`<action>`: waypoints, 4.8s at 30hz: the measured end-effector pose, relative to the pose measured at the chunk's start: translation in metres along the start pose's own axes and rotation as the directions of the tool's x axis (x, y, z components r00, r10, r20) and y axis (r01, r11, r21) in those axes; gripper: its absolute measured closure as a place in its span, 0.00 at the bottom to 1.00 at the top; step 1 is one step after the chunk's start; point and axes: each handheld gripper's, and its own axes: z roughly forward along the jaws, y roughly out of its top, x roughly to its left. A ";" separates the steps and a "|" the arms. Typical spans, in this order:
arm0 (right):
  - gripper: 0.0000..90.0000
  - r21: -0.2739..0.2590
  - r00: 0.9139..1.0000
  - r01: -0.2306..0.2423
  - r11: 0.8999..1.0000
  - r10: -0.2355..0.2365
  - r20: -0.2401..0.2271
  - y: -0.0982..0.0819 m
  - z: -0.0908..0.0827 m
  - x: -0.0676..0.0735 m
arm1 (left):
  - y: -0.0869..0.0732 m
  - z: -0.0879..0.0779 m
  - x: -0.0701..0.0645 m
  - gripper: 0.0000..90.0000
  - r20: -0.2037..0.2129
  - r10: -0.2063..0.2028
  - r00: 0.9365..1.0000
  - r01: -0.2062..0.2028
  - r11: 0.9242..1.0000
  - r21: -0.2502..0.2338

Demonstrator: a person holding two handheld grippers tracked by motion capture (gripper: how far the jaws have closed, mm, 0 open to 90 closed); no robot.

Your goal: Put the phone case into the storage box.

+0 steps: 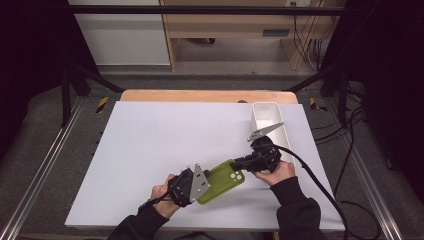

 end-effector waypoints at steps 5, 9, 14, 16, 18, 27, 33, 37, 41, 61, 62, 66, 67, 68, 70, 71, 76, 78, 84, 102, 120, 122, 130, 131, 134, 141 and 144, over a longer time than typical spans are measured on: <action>0.88 -0.001 1.000 0.001 1.000 -0.001 0.001 0.000 0.000 0.001 | 0.000 0.001 0.000 0.97 -0.002 0.002 1.000 -0.002 1.000 -0.001; 0.88 -0.008 1.000 0.005 1.000 -0.005 0.003 0.000 -0.002 0.002 | -0.001 0.002 -0.001 0.96 -0.002 0.001 1.000 -0.001 1.000 0.000; 0.88 -0.011 1.000 0.013 1.000 -0.013 0.014 0.000 -0.002 0.004 | -0.001 0.003 -0.001 0.95 0.004 -0.002 1.000 0.002 1.000 0.008; 0.88 -0.009 1.000 0.012 1.000 -0.012 0.017 0.000 -0.002 0.005 | -0.001 0.004 0.000 0.94 0.004 -0.008 1.000 0.008 1.000 0.009; 0.89 -0.014 1.000 0.012 1.000 -0.012 0.018 0.000 -0.002 0.005 | -0.001 0.003 0.001 0.93 0.001 -0.014 1.000 0.014 1.000 0.007; 0.88 -0.049 0.998 0.021 0.999 -0.018 0.060 0.001 -0.005 0.005 | -0.003 -0.003 0.013 0.75 0.006 -0.111 0.994 0.111 0.993 -0.034; 0.88 -0.068 0.993 0.038 0.997 -0.031 0.112 0.001 -0.009 0.005 | -0.010 -0.009 0.031 0.61 0.056 -0.264 0.963 0.268 0.960 -0.081; 0.88 -0.082 0.990 0.054 0.995 -0.043 0.134 0.001 -0.012 0.006 | -0.016 -0.013 0.042 0.53 0.076 -0.339 0.938 0.345 0.933 -0.104; 0.88 -0.095 0.987 0.067 0.993 -0.052 0.151 0.001 -0.016 0.007 | -0.024 -0.016 0.050 0.44 0.073 -0.390 0.918 0.396 0.910 -0.125; 0.88 -0.135 0.964 0.155 0.979 -0.121 0.236 0.004 -0.035 0.014 | -0.076 -0.027 0.080 0.23 0.017 -0.508 0.861 0.501 0.842 -0.198; 0.88 -0.139 0.963 0.162 0.977 -0.126 0.237 0.004 -0.036 0.015 | -0.079 -0.027 0.080 0.22 0.020 -0.515 0.857 0.508 0.837 -0.205; 0.88 -0.147 0.955 0.186 0.971 -0.144 0.259 0.006 -0.042 0.017 | -0.089 -0.031 0.085 0.20 0.022 -0.537 0.843 0.527 0.818 -0.232; 0.88 -0.148 0.953 0.194 0.970 -0.150 0.265 0.006 -0.043 0.018 | -0.091 -0.032 0.086 0.19 0.019 -0.540 0.842 0.528 0.815 -0.237; 0.88 -0.147 0.950 0.202 0.968 -0.157 0.270 0.006 -0.044 0.019 | -0.093 -0.033 0.086 0.19 0.011 -0.541 0.841 0.527 0.814 -0.244; 0.88 -0.144 0.942 0.224 0.964 -0.176 0.285 0.007 -0.046 0.020 | -0.098 -0.034 0.088 0.18 0.001 -0.547 0.837 0.529 0.810 -0.254; 0.88 -0.140 0.938 0.231 0.963 -0.182 0.293 0.008 -0.047 0.021 | -0.101 -0.034 0.089 0.17 -0.003 -0.554 0.833 0.535 0.806 -0.255; 0.88 -0.127 0.919 0.270 0.955 -0.216 0.329 0.011 -0.051 0.025 | -0.112 -0.036 0.093 0.14 -0.032 -0.567 0.823 0.543 0.801 -0.251; 0.88 -0.120 0.910 0.285 0.951 -0.229 0.346 0.013 -0.053 0.026 | -0.116 -0.037 0.094 0.13 -0.037 -0.571 0.820 0.545 0.799 -0.253; 0.88 -0.090 0.884 0.325 0.941 -0.268 0.384 0.018 -0.057 0.031 | -0.130 -0.041 0.097 0.09 -0.047 -0.569 0.821 0.543 0.803 -0.247; 0.88 -0.008 0.785 0.419 0.908 -0.358 0.505 0.036 -0.080 0.042 | -0.163 -0.046 0.103 0.05 -0.078 -0.572 0.817 0.542 0.806 -0.239; 0.88 0.060 0.680 0.493 0.868 -0.427 0.596 0.053 -0.101 0.047 | -0.176 -0.050 0.107 0.04 -0.100 -0.587 0.803 0.554 0.798 -0.238; 0.88 0.072 0.667 0.500 0.863 -0.437 0.604 0.056 -0.102 0.048 | -0.176 -0.050 0.107 0.04 -0.100 -0.585 0.805 0.550 0.798 -0.247; 0.88 0.126 0.615 0.523 0.843 -0.476 0.629 0.068 -0.105 0.049 | -0.179 -0.050 0.108 0.04 -0.103 -0.585 0.804 0.551 0.799 -0.241; 0.88 0.131 0.611 0.524 0.842 -0.478 0.631 0.069 -0.105 0.049 | -0.179 -0.050 0.107 0.04 -0.102 -0.587 0.803 0.552 0.798 -0.241; 0.88 0.142 0.601 0.527 0.838 -0.486 0.634 0.072 -0.105 0.048 | -0.179 -0.049 0.107 0.04 -0.103 -0.582 0.806 0.550 0.802 -0.233; 0.88 0.191 0.556 0.540 0.819 -0.518 0.650 0.078 -0.106 0.045 | -0.179 -0.048 0.107 0.04 -0.102 -0.585 0.805 0.554 0.802 -0.223; 0.88 0.204 0.546 0.539 0.817 -0.524 0.654 0.080 -0.107 0.043 | -0.179 -0.048 0.107 0.04 -0.100 -0.583 0.806 0.553 0.804 -0.219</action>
